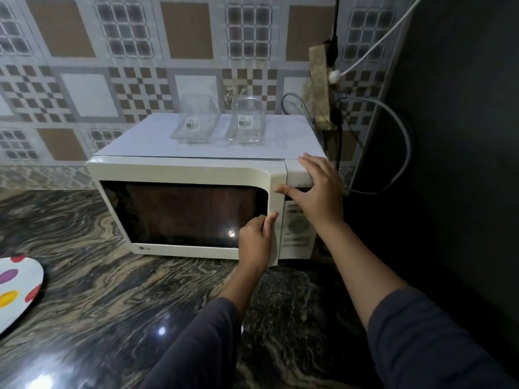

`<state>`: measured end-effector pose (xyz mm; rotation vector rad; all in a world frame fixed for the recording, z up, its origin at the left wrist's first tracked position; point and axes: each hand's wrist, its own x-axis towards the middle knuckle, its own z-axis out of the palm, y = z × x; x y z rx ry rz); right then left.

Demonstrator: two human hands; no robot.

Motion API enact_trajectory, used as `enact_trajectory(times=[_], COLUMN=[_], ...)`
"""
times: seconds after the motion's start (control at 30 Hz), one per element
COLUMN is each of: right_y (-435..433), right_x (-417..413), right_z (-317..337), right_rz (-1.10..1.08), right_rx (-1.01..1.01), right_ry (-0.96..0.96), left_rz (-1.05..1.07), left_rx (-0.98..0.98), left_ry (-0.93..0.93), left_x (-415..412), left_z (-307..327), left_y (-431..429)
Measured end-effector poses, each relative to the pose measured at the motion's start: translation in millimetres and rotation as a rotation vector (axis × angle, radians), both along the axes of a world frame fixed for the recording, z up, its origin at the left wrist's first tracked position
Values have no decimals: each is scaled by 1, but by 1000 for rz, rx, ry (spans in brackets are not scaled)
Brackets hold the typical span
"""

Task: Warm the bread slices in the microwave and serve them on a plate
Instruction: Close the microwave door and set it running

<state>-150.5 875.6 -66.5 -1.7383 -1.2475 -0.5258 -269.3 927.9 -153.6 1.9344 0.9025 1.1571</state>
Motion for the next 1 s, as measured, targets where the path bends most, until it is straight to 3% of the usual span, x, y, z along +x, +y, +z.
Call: enact_trajectory(times=[0.47,0.77,1.0], right_y=[2,-4,-8], right_x=[-3,-5,-11], right_z=[5,0,9], right_rz=[-23,-5,-37], right_rx=[-47,-122,-227], right_ry=[77,23,110], left_rz=[-87,-76,-130], left_rx=[-186,-169,-217], left_ry=[-33,8,29], left_x=[1,0,-4], left_z=[8,6,10], left_y=[4,-4,2])
